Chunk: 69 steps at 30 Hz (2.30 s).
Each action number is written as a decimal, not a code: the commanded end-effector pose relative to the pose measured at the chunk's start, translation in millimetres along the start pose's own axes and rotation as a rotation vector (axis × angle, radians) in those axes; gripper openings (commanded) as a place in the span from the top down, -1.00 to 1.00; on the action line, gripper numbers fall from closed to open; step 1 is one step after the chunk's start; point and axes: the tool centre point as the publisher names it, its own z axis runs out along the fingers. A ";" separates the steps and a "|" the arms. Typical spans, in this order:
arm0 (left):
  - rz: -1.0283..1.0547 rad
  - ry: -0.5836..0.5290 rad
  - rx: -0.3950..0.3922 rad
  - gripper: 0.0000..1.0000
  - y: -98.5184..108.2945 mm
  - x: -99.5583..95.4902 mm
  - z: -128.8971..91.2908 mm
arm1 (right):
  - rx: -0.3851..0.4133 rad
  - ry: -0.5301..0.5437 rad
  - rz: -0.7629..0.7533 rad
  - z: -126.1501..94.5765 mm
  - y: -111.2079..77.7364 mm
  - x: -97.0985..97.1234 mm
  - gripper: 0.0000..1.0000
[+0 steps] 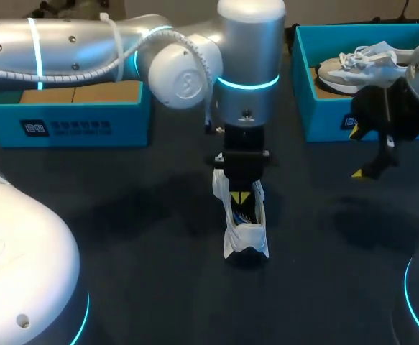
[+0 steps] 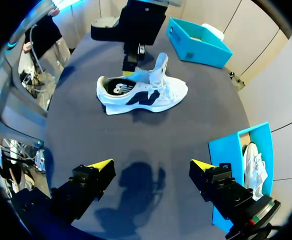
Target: Take the shoe out of the shoebox, open the shoe tongue, remove and reinsert the insole, then place the shoe into the shoebox
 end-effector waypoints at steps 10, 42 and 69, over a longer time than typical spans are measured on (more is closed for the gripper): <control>0.010 0.066 0.000 1.00 -1.2 1.6 32.2 | 0.001 -0.002 0.000 0.4 -0.4 0.9 -1.00; 0.012 0.126 -0.034 1.00 1.5 3.6 61.3 | 0.001 -0.002 0.000 0.4 -0.4 0.9 -1.00; -0.042 0.053 -0.083 1.00 -22.5 -9.2 52.2 | 0.001 -0.002 0.000 0.4 -0.4 0.9 -1.00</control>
